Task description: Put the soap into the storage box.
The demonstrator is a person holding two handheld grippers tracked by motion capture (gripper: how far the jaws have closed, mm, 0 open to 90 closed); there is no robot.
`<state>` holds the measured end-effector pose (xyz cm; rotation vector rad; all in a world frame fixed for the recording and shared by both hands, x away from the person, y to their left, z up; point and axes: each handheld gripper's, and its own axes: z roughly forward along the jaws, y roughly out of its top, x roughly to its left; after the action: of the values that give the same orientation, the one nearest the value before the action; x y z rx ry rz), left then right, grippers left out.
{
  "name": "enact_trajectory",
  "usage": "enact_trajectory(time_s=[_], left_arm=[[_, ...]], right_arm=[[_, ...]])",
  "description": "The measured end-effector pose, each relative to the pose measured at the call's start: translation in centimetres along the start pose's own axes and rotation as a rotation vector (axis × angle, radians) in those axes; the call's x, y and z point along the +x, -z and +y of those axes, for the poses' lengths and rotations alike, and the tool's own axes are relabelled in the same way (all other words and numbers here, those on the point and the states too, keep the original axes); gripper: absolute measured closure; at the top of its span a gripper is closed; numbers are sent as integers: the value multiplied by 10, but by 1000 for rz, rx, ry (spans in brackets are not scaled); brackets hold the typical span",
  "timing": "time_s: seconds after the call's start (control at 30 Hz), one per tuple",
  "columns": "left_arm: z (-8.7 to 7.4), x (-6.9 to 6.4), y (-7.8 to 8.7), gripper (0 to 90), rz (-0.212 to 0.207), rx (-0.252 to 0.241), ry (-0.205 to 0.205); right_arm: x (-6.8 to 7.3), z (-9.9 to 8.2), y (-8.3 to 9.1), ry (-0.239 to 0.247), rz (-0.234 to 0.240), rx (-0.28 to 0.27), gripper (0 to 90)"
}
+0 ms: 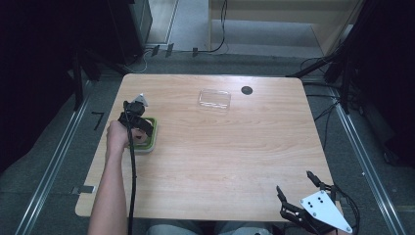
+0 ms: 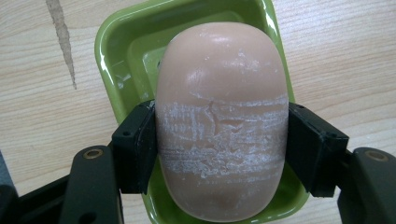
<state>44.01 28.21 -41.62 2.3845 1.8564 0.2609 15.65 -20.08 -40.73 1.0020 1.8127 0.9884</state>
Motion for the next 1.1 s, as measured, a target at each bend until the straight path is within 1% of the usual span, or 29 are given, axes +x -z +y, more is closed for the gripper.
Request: enact_trajectory(time_s=[0.03, 0.17, 0.37, 0.7, 0.83, 1.1], left_arm=[[0, 0, -2, 338, 6, 2, 6], [0, 1, -4, 338, 6, 7, 13], [1, 1, -7, 338, 13, 15, 11], [1, 1, -10, 338, 22, 11, 20], [1, 1, -11, 336, 18, 23, 18], [0, 2, -12, 337, 11, 19, 18]], right_arm=[[0, 0, 0, 0, 0, 0, 133], [0, 0, 0, 0, 0, 0, 133], [0, 0, 0, -1, 0, 0, 133], [0, 0, 0, -1, -1, -1, 133], [0, 0, 0, -1, 1, -1, 133], [0, 0, 0, -1, 1, -1, 133]])
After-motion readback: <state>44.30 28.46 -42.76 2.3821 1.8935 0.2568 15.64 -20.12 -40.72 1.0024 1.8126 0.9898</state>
